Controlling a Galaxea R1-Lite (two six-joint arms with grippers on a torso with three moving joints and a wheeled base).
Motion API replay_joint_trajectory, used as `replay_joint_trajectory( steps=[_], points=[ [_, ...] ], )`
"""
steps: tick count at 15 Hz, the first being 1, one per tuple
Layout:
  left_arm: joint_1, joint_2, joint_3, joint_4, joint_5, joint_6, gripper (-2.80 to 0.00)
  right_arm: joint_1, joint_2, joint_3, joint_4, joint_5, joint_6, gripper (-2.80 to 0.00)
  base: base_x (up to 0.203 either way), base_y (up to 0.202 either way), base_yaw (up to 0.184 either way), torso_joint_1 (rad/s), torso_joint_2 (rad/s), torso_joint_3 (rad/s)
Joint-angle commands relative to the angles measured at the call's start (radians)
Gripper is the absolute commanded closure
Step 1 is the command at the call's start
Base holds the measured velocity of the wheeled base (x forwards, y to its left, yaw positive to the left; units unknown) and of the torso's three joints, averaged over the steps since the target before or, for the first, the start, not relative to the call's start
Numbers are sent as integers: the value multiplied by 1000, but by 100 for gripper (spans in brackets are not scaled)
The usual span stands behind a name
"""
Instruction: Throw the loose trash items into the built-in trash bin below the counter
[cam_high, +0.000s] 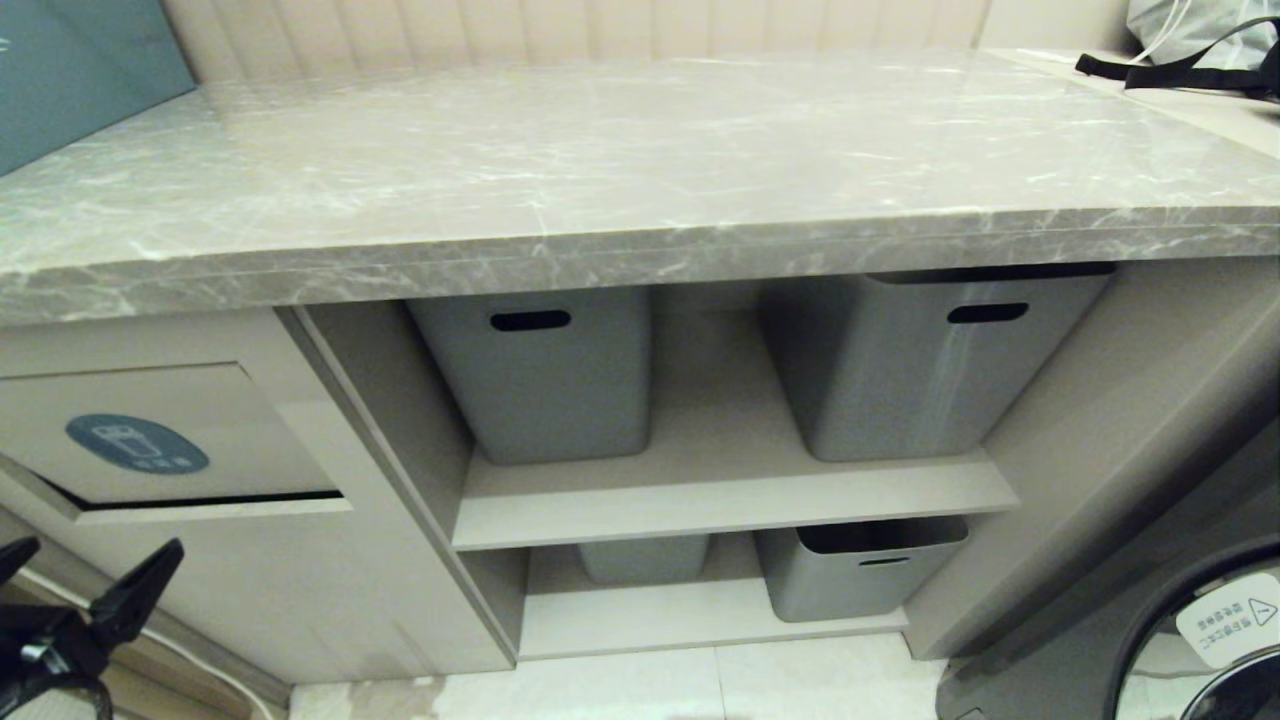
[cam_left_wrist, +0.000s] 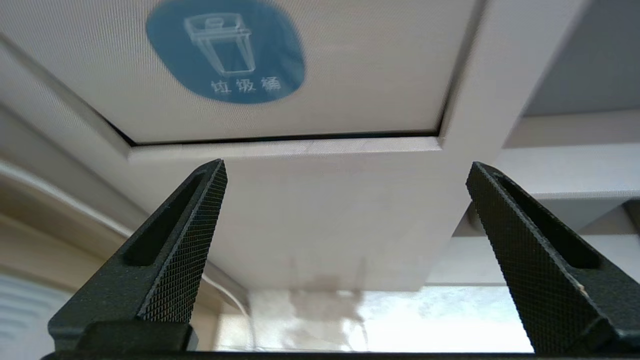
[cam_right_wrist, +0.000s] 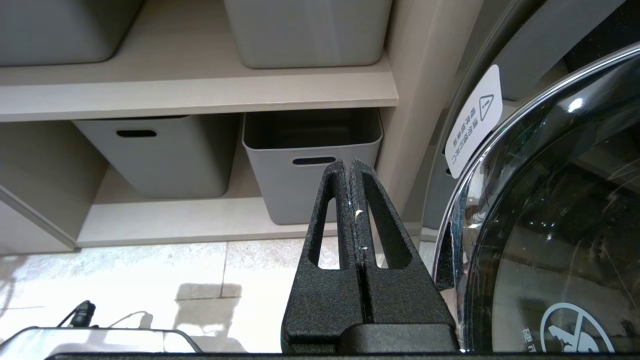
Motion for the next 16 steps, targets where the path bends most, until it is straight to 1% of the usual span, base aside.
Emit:
replay_joint_trajectory(
  steps=[1,3,5,9,11,12,13,14,16],
  points=[
    [-9,-37,7,-6,-2,4,-280,0,0,0,0,0,0,0,0,0,0,0,0,0],
    [-9,-40,7,6,-5,0,-280,0,0,0,0,0,0,0,0,0,0,0,0,0],
    [-31,-40,8,8,-1,10,-280,0,0,0,0,0,0,0,0,0,0,0,0,0],
    [-34,-33,5,13,0,21,-280,0,0,0,0,0,0,0,0,0,0,0,0,0],
    [-34,-34,8,14,1,13,-280,0,0,0,0,0,0,0,0,0,0,0,0,0],
    [-34,-40,9,18,1,-6,-280,0,0,0,0,0,0,0,0,0,0,0,0,0],
    [-36,-42,7,20,0,-34,-254,1,0,0,0,0,0,0,0,0,0,0,0,0],
    [-53,-43,2,20,-4,-51,0,0,0,0,0,0,0,0,0,0,0,0,0,0],
    [-54,-48,9,21,9,-50,0,0,0,0,0,0,0,0,0,0,0,0,0,0]
  ],
)
